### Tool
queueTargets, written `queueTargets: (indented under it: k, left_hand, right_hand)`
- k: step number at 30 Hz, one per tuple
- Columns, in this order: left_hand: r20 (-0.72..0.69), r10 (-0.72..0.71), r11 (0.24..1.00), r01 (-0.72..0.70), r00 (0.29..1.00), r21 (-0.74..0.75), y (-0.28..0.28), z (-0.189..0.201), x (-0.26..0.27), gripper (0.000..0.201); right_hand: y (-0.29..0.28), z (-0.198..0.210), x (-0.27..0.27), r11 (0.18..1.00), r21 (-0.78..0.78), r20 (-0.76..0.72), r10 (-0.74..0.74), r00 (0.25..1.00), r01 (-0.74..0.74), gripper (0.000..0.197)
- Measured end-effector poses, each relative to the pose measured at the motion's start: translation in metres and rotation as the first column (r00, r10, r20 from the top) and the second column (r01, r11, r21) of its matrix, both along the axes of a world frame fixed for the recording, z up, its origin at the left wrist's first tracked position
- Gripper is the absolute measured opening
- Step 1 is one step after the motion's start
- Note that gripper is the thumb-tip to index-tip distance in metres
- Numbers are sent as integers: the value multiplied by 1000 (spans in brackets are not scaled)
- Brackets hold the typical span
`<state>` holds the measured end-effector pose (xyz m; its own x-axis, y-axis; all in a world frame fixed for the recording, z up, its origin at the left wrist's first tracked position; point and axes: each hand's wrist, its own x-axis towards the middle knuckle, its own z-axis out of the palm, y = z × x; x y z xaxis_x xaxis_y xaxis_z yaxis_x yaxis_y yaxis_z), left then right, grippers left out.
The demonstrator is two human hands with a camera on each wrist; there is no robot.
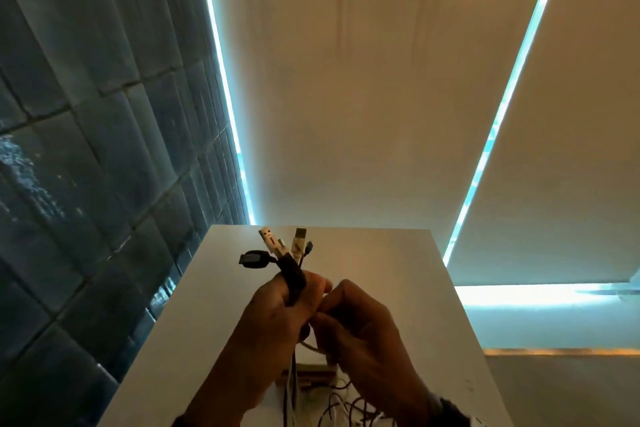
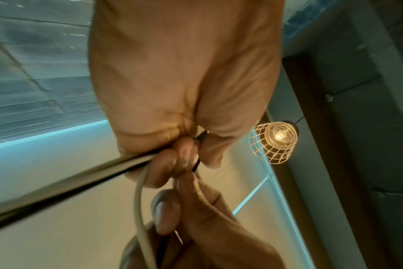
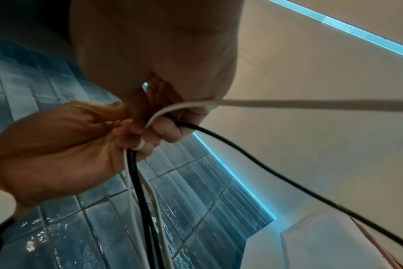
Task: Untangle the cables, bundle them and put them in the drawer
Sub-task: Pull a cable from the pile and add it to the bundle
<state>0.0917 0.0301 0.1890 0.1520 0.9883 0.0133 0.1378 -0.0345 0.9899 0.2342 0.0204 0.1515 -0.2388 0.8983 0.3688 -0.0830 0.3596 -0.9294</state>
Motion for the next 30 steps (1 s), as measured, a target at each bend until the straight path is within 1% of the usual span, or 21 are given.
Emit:
queueTargets:
  k: [3,6,7,9,11,12,14,16,18,21,23,24,26,28,30]
  left_hand:
    - [25,5,1000,-6,1000,25,4,3,4,45]
    - [117,98,994,-103,988,41,11,5,8,48]
    - [124,132,988,-140,983,61,13,5,9,48]
    - [154,161,981,-175,975,84,15,6,13,49]
    - [259,150,984,-170,954,54,15,7,19,49]
    - [321,162,982,-184,933,38,16,8,21,49]
    - [402,199,972,-231,894,32,18,12,19,46]
    - [403,171,974,-216,899,67,20,12,13,44]
    - [355,110,984,-153,928,96,19,13,9,43]
    - [227,42,996,-59,973,69,15,16,9,34]
    - [200,58,996,-69,978,49,16,16,6,31]
    - [221,87,994,-99,971,45,18,17,3,31]
    - [313,136,986,-159,940,48,23,21,-5,34]
    - [397,145,979,-189,906,74,26,25,-13,35]
    - [447,144,975,-205,883,91,25,27,-16,35]
  right_hand:
    - [2,3,5,1000,11,2,-26,1000,26,10]
    - [8,-2,9,994,31,75,-108,991,106,22]
    - [11,-4,12,992,35,89,-122,989,119,24]
    - [18,-10,17,995,21,89,-97,991,96,29]
    - [23,-17,23,999,-30,73,-21,997,23,29]
    - [25,-22,25,999,-42,90,11,996,-8,27]
    - [28,-37,28,999,-46,193,24,981,-15,26]
    - [27,-56,31,998,-65,279,11,960,7,26]
    - [27,-79,36,994,-108,319,9,948,27,27]
    - [30,-111,44,989,-122,374,-35,927,87,30]
    - [33,-129,50,985,-109,438,-74,896,135,33]
    - [34,-137,53,981,-111,464,-91,881,160,33]
    - [32,-146,59,971,-126,491,-115,864,201,32]
    - [30,-152,63,964,-144,506,-122,854,223,30]
    - [31,-158,68,960,-153,537,-119,835,235,30]
